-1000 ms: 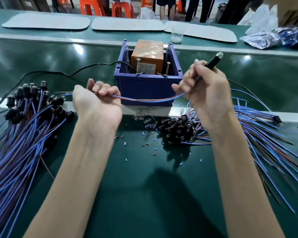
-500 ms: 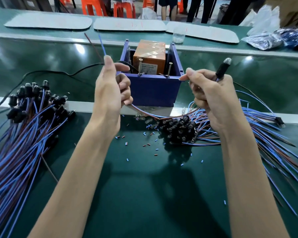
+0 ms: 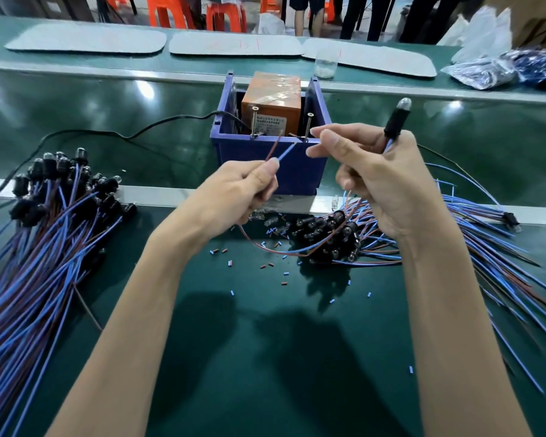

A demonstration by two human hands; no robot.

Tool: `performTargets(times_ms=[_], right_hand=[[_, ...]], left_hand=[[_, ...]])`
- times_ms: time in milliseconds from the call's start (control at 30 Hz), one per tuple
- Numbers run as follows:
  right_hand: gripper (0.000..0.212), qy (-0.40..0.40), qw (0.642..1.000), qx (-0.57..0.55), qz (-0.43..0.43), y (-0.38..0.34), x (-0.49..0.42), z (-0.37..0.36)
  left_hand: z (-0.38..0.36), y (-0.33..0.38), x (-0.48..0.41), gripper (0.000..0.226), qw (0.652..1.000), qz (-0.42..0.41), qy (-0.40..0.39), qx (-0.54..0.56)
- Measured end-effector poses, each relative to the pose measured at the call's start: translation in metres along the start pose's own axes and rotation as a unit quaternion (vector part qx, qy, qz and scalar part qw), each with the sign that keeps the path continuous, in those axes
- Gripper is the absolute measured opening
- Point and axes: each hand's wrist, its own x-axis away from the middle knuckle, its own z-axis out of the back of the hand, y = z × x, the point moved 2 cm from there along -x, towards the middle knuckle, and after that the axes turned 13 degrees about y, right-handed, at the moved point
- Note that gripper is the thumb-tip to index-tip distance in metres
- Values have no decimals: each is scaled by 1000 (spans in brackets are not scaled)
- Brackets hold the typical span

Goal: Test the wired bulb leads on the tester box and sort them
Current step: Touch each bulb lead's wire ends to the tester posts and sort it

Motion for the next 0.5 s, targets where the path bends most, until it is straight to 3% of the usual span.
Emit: performTargets(times_ms=[200,500], right_hand=[[3,-29,998,55,9,5,0,-5],[14,-34,995,93,3,9,0,-11]], left_hand=[[-3,1,2,44,998,-15,-36,-47],[-3,-2,0,44,994,-45,-50,-83]])
